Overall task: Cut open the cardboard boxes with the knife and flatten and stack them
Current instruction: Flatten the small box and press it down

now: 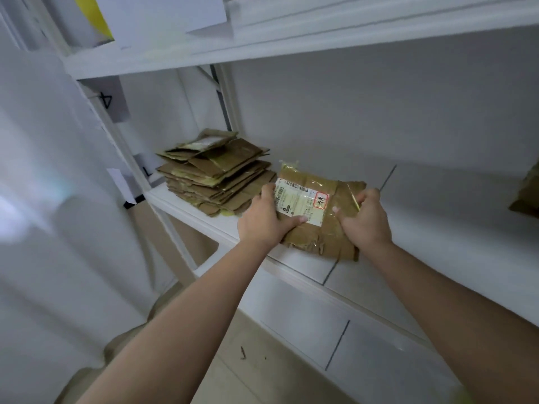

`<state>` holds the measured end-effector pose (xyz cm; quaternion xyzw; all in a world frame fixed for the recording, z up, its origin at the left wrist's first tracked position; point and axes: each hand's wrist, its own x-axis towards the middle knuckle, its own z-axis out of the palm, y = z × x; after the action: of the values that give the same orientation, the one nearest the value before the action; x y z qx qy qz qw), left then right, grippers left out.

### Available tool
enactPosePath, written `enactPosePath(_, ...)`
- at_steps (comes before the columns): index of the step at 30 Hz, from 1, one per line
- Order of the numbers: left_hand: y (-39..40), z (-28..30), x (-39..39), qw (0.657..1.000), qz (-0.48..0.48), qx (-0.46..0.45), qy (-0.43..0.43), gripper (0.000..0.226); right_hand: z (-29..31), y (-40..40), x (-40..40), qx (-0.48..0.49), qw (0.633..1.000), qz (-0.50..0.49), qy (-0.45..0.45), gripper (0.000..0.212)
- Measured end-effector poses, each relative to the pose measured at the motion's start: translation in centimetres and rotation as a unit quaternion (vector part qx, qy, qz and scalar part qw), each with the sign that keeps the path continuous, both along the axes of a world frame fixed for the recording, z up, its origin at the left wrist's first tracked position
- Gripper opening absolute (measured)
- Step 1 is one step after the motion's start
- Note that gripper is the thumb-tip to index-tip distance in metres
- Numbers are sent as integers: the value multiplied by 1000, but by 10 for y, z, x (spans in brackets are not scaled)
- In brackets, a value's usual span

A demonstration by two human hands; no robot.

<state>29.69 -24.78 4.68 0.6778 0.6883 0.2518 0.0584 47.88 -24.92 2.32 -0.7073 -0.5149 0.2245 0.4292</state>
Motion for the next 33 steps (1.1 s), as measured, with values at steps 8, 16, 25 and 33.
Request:
enactPosePath(8, 72, 44, -105, 996, -14, 84, 25, 92, 31, 67, -103, 64, 997, -36, -17, 31)
enactPosePath(16, 159, 96, -217, 989, -44, 129, 50, 90, 79, 145, -205, 138, 989, -43, 17, 34)
enactPosePath(25, 256, 123, -298, 992, -73, 103, -16, 69, 128, 222, -278, 85, 995, -34, -40, 41)
enactPosePath(33, 287, 70, -317, 992, -87, -85, -12, 85, 100, 244, -277, 3, 987, -54, -151, 37)
